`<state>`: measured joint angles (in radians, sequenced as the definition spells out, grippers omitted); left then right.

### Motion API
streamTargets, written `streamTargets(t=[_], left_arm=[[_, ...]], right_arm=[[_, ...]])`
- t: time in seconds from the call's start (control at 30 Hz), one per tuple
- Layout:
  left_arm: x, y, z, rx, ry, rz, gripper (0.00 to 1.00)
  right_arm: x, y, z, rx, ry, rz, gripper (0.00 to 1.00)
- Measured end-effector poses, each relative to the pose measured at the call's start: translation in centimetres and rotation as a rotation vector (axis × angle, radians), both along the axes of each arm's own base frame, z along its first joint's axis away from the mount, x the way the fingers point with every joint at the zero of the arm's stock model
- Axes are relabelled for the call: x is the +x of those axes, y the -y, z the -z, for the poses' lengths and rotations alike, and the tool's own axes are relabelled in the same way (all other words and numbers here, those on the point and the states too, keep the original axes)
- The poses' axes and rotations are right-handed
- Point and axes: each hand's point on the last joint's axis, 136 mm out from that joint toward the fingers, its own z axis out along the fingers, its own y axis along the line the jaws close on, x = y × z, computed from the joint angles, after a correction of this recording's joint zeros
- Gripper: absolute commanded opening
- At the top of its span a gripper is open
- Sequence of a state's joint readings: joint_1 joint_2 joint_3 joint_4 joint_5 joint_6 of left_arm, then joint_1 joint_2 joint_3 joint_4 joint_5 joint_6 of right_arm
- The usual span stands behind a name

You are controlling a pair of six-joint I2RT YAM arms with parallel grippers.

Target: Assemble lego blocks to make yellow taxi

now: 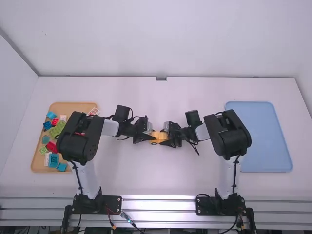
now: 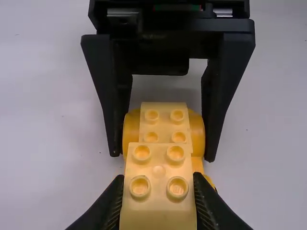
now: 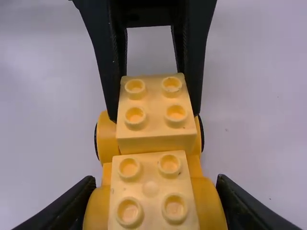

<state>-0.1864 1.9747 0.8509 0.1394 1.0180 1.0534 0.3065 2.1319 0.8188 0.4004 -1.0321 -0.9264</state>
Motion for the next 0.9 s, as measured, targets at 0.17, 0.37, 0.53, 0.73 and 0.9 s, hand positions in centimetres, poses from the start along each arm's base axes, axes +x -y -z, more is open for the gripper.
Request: streamTargets(t=[0.17,0.37,0.53,0.73,0.9], left_arm=[[-0.04,-0.01,0.03,0.001,-0.003,0.000,0.12],[0.14,-0.02,0.09,0.007,-0.001,-0.008,0.13],[0.12,-0.02,0.13,0.009,-0.003,-0.009,0.13],[0.08,0.04,0.13,0.009,-0.004,-0.007,0.13],[0.07,0.07,0.13,0.009,-0.003,-0.006,0.14]], right_arm=[[0.84,-0.02,-0.05,-0.008,0.011,0.033,0.55],[0.83,0.01,0.00,-0.010,0.000,0.038,0.55],[0.59,0.08,0.15,-0.017,-0.005,0.029,0.54],[0.58,0.14,0.11,-0.015,0.005,0.020,0.54],[0.54,0.17,0.13,-0.015,0.005,0.018,0.54]])
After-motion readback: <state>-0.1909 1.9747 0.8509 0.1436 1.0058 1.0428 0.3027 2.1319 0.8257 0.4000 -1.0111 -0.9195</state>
